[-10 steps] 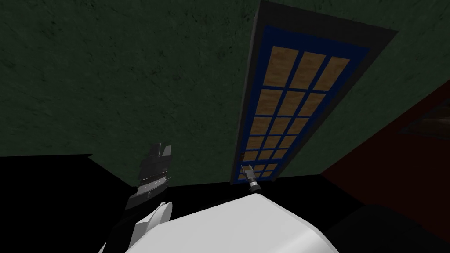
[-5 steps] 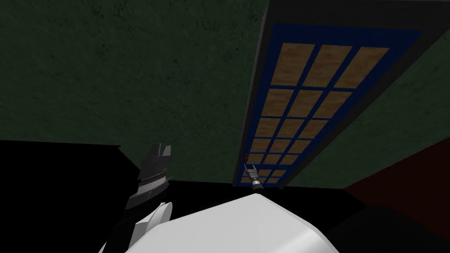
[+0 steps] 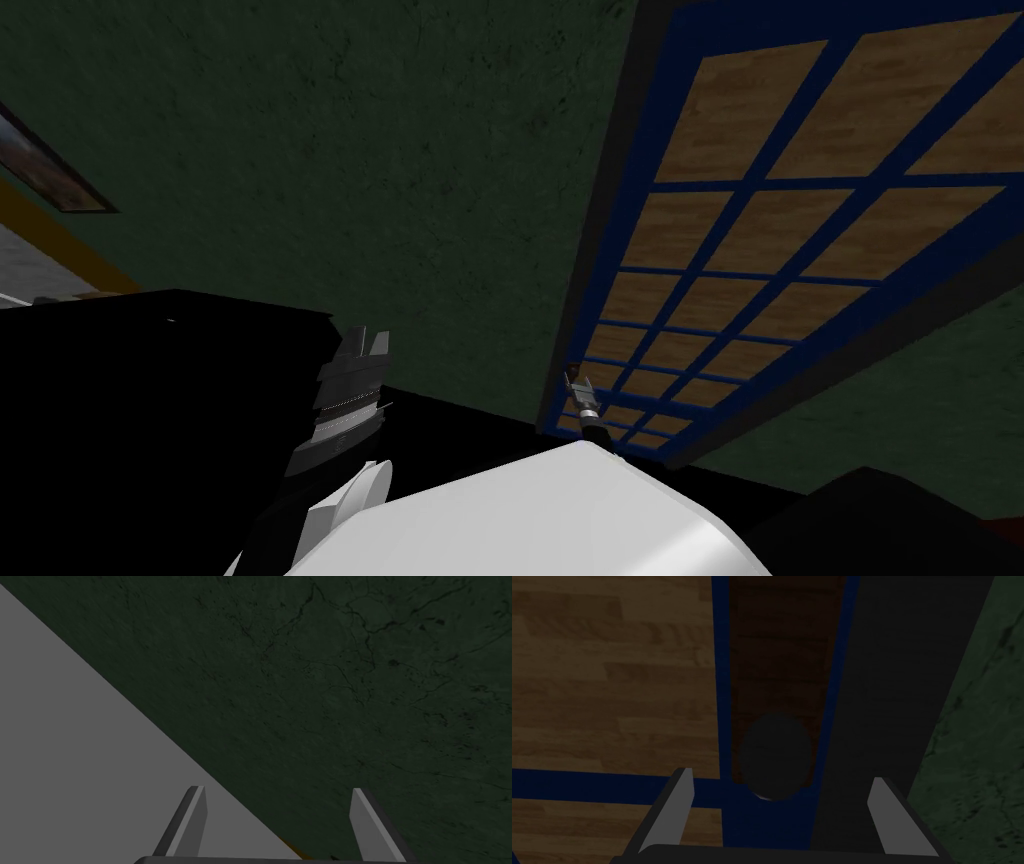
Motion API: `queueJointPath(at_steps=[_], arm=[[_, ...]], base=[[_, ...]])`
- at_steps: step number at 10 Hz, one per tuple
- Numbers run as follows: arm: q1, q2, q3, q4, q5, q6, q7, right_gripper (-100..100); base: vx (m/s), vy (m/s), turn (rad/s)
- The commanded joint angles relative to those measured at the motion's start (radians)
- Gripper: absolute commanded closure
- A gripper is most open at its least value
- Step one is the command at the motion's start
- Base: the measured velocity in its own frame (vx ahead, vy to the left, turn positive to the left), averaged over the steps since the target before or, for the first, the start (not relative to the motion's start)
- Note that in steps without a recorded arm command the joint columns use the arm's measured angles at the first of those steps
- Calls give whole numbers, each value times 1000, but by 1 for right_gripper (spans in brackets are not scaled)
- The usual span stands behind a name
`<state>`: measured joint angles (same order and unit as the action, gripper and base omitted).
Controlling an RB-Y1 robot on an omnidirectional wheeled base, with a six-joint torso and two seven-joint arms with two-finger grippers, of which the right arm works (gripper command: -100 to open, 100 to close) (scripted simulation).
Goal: Pull the door open
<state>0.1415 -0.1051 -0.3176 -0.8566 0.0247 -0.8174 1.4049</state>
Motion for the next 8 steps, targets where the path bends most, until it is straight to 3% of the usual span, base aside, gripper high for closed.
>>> queueJointPath(at_steps=[1, 3, 4, 5, 8], arm=[[-15, 2, -36, 25, -22, -5, 16, -100], [-29, 4, -74, 45, -45, -3, 31, -100], [-18, 6, -60, 38, -37, -4, 24, -100], [-18, 6, -60, 38, -37, -4, 24, 100], [-18, 6, -60, 38, -37, -4, 24, 100]], base=[[11, -54, 348], [3, -65, 291], [-16, -19, 52], [-4, 4, -50], [4, 3, -9]])
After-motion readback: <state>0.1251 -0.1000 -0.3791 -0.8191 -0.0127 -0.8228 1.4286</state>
